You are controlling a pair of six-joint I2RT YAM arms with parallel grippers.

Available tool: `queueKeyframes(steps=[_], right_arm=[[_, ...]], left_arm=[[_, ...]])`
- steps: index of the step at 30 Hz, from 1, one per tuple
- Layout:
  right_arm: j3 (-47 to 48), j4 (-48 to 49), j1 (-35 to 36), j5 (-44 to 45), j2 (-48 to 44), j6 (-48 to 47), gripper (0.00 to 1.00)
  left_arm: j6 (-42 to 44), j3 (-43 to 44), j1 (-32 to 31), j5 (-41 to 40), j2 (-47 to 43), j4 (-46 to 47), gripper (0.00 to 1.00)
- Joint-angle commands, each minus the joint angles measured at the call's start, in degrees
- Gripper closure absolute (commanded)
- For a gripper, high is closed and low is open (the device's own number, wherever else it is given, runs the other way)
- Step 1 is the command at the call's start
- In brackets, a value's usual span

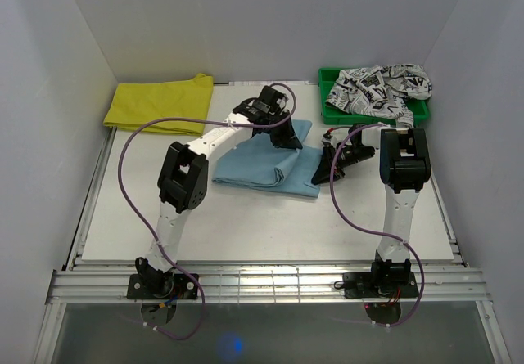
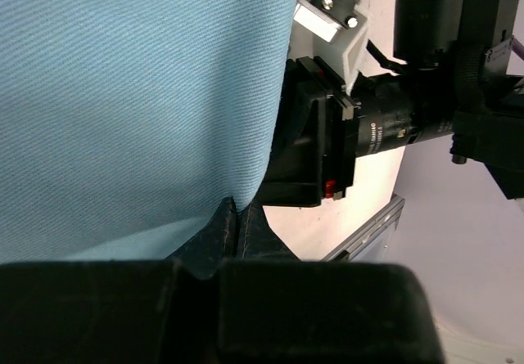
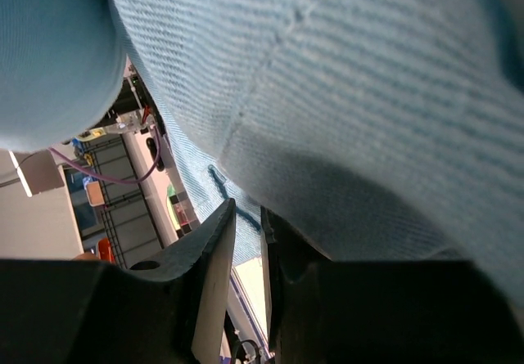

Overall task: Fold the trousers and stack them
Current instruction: Fold the trousers

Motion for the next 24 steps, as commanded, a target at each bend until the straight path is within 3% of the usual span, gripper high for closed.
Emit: queueKeyframes(steps=[1, 24], right_arm=[[-0.23, 8.74, 0.71, 6.26, 1.33, -1.42, 0.74], [-2.87, 11.73, 0.89, 6.87, -0.07, 1.48, 0.74]], left_arm=[[-4.27, 2.65, -1.76, 1.16, -0.62, 3.45, 1.00], [-13.42, 8.45, -3.78, 4.41, 4.75, 7.13, 1.00]])
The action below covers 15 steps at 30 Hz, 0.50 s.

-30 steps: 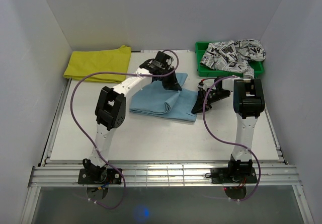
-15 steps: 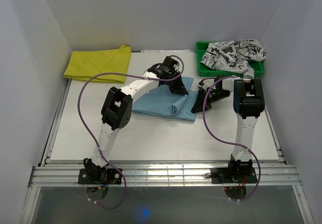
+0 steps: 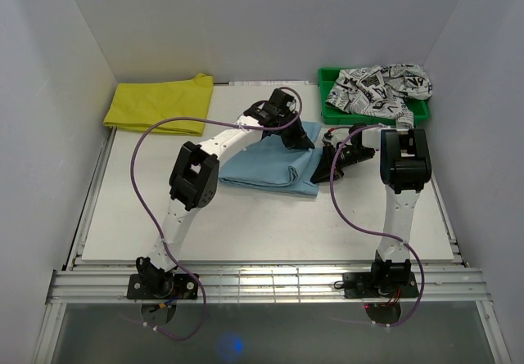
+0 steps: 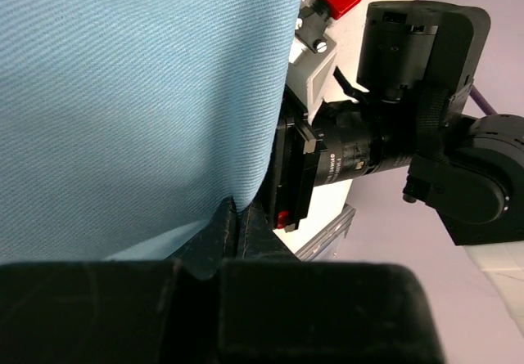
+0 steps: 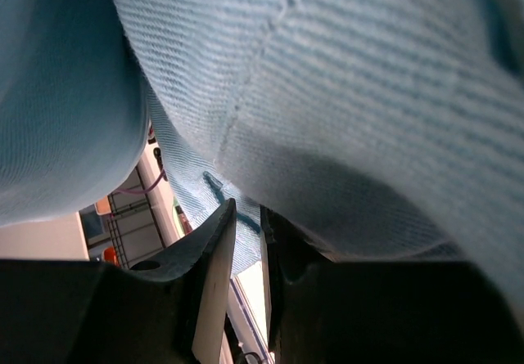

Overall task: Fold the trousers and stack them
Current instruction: Fold the trousers

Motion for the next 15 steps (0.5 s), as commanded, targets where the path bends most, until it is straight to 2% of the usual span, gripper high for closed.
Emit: queueKeyframes(steps=[1, 15], right_arm=[[-1.60, 7.60, 0.93, 8.49, 0.19, -1.93, 0.74], [-2.75, 9.01, 0.93, 9.37, -1.04, -0.96, 0.72]], left_arm=[[-3.30, 2.83, -1.42, 3.10, -1.76, 4.27, 1.00], [-6.47, 2.48, -2.74, 2.93, -0.18, 6.47, 1.00]])
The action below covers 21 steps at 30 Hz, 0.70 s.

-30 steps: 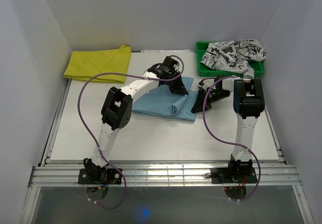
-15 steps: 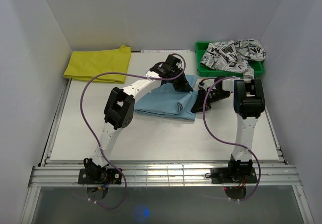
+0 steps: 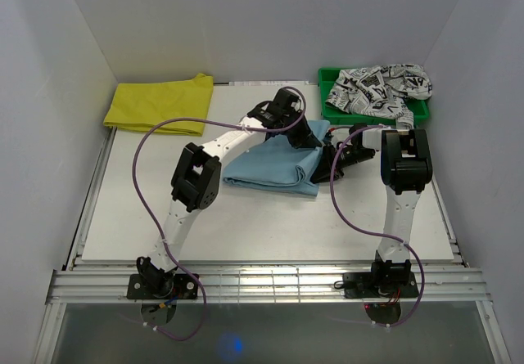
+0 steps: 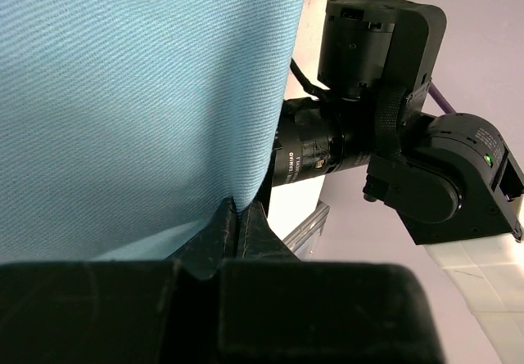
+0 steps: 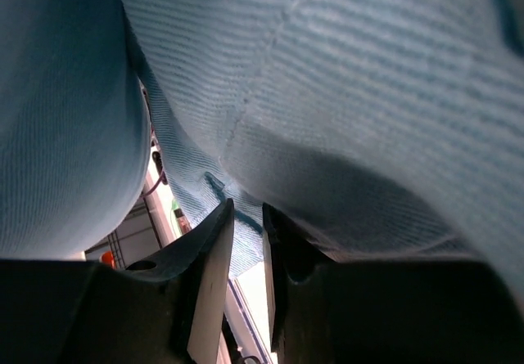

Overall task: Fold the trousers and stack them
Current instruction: Fold the trousers

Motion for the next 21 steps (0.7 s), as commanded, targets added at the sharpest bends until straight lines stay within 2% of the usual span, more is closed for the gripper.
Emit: queueKeyframes(steps=[1, 12, 17, 21], right_arm=[[-1.33, 6.71, 0.91, 9.06, -0.02, -2.34, 0.71], [-2.12, 5.93, 0.03, 7.04, -2.65, -2.34, 0.65], [-0.54, 1.97, -2.33, 7.83, -4.58, -3.65, 0.61], [1.65, -5.75, -6.11, 9.67, -5.64, -10.66, 0.55]], left_arm=[[-2.12, 1.34, -1.47, 2.12, 0.01, 3.72, 1.00], [-3.70, -0.41, -1.39, 3.17, 3.27, 6.88, 1.00], [-3.26, -1.47, -1.04, 3.44, 2.92, 7.68, 0.83], [-1.41, -1.82, -0.16, 4.22, 1.86, 8.11, 0.69]])
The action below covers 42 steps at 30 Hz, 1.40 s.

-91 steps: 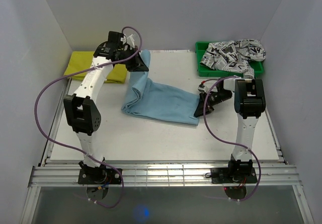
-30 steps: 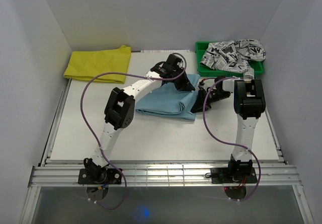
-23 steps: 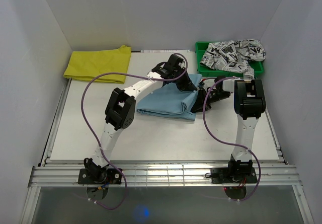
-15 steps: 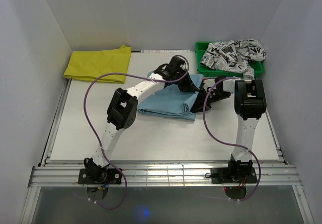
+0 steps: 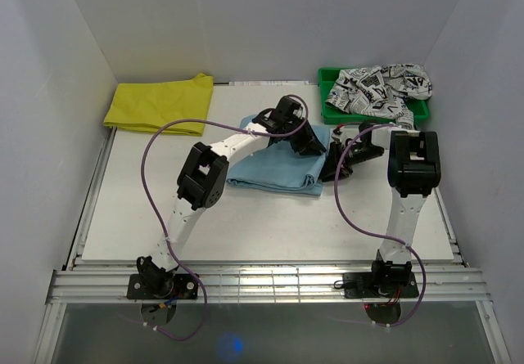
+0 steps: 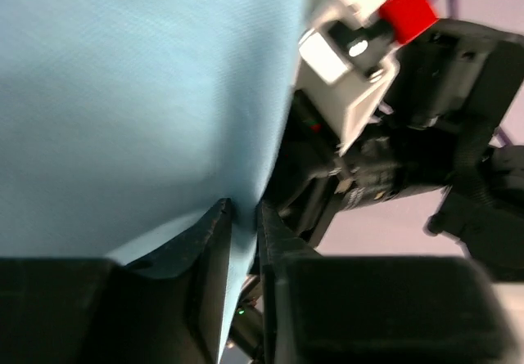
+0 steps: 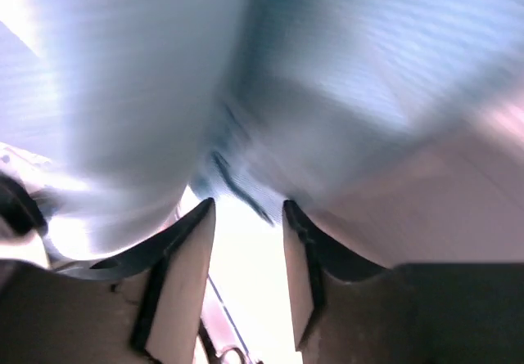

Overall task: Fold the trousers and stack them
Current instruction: Fold the trousers

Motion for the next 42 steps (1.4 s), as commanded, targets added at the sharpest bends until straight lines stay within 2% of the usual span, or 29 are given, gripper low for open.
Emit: queueKeyframes(steps=[1, 3, 5, 6, 9, 11, 12, 13, 14, 16, 17, 20, 22, 23, 26, 27, 30, 31, 34, 40, 41, 42], right_arm=[[3.06, -7.63, -4.67, 7.29, -2.28, -9.06, 0.54], [4.82, -10.99, -5.91, 8.17, -1.93, -11.44, 0.50], [5.61, -14.94, -7.75, 9.23, -2.36, -14.87, 0.47], [6.48, -16.10, -8.37, 9.58, -2.54, -15.66, 0.47], [9.90, -19.79, -10.65, 10.37, -3.68, -19.00, 0.46], [12.45, -20.93, -11.45, 9.15, -4.47, -20.40, 0.46], [14.03, -22.86, -11.28, 7.75, -4.56, -21.20, 0.43], [17.18, -23.40, -10.93, 4.26, -4.65, -21.47, 0.41], [18.43, -23.58, -10.40, 2.66, -4.91, -21.64, 0.35], [21.67, -24.45, -8.13, -2.42, -5.09, -22.61, 0.30], [22.57, -24.54, -7.07, -4.02, -5.00, -22.70, 0.25], [24.68, -23.14, -2.50, -8.87, -4.57, -20.95, 0.16], [25.03, -20.78, 1.61, -10.53, -3.86, -18.75, 0.15], [25.12, -20.07, 2.60, -10.89, -2.64, -17.96, 0.15], [24.08, -19.79, 5.59, -11.08, 0.96, -18.12, 0.20], [23.46, -20.49, 6.30, -10.11, 1.84, -19.09, 0.21], [17.86, -20.51, 7.62, -7.13, 4.83, -20.94, 0.26], [15.74, -19.72, 7.62, -4.68, 5.19, -21.12, 0.27], [8.35, -15.85, 7.45, 0.16, 6.60, -19.71, 0.30], [4.47, -14.87, 6.40, 7.56, 8.18, -19.09, 0.34], [4.56, -15.05, 6.22, 8.08, 7.92, -19.01, 0.34], [4.73, -15.23, 6.13, 10.09, 7.57, -20.14, 0.34]], left_arm=[[1.12, -0.49, 0.35, 1.93, -2.60, 2.08, 0.63], [2.78, -0.75, 0.87, 2.72, -3.82, 2.87, 0.45], [3.93, -0.93, 1.23, 2.81, -4.79, 2.88, 0.36], [4.81, -1.02, 1.66, 2.90, -6.01, 3.05, 0.28], [6.92, -1.45, 3.42, 2.82, -8.82, 3.23, 0.25], [10.25, -2.60, 5.00, 3.94, -10.41, 3.84, 0.17], [11.92, -2.51, 7.27, 4.65, -11.20, 3.84, 0.14], [15.76, -2.60, 8.51, 5.79, -12.69, 4.19, 0.07], [17.89, -2.95, 10.00, 9.28, -13.49, 4.63, 0.03], [22.89, -3.73, 14.57, 14.65, -16.03, 5.68, 0.02], [28.49, -5.31, 16.15, 20.25, -17.09, 6.12, 0.02], [34.15, -9.00, 22.04, 31.60, -20.52, 6.30, 0.02], [37.75, -13.74, 24.95, 35.85, -22.71, 4.29, 0.02], [42.30, -15.24, 25.65, 37.17, -23.86, 1.41, 0.11], [46.55, -19.02, 26.98, 40.42, -23.08, -4.23, 0.31], [50.13, -20.51, 27.07, 40.78, -22.82, -6.94, 0.42], [55.25, -31.22, 27.24, 39.48, -22.38, -6.80, 0.47], [55.00, -36.47, 27.59, 39.46, -21.59, -6.01, 0.56], [52.47, -44.48, 28.82, 39.02, -18.17, -2.06, 0.72], [48.77, -53.30, 29.79, 33.58, -15.43, 2.08, 0.87], [46.85, -54.62, 30.23, 33.40, -15.69, 3.04, 0.96], [46.30, -56.63, 30.67, 31.92, -16.22, 4.01, 1.00]])
